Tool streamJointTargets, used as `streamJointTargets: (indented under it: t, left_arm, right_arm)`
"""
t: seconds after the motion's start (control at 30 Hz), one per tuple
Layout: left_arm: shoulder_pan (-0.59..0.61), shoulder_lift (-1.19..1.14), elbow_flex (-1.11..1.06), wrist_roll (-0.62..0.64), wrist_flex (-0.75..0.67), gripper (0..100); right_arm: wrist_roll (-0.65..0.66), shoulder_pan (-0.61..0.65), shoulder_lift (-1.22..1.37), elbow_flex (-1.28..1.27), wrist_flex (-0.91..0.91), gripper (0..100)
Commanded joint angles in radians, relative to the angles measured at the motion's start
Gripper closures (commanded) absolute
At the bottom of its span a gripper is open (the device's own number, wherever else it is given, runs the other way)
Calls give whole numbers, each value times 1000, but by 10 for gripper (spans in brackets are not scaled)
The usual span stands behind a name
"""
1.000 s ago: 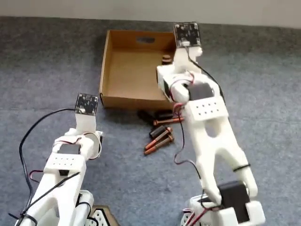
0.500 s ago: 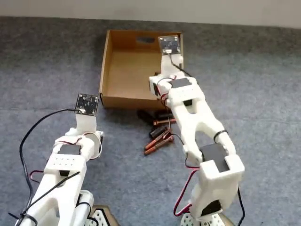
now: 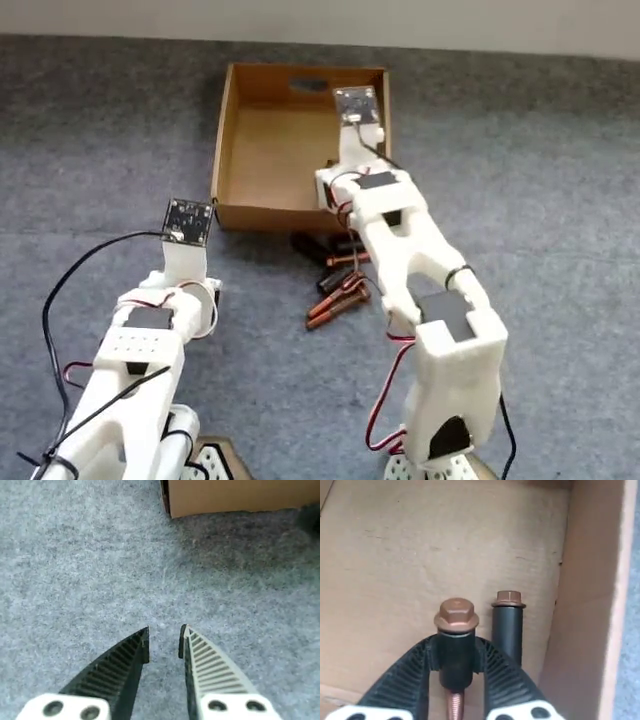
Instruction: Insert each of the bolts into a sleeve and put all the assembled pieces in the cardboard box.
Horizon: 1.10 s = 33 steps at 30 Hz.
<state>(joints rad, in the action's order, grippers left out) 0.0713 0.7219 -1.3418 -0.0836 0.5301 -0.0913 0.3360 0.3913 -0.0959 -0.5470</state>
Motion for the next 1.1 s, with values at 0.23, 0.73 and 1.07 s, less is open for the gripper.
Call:
streamJointTargets:
  t: [0.23,0.73,1.07]
  left_arm:
    - [-16,1,2,-6,-15,873]
    - [-16,1,2,-6,-15,873]
    - [-16,1,2,-6,-15,873]
  right_arm:
    - [-8,1,31,50,19,992]
    - [-8,1,27,157,-101,815]
    - [-8,-1,27,446,-407,823]
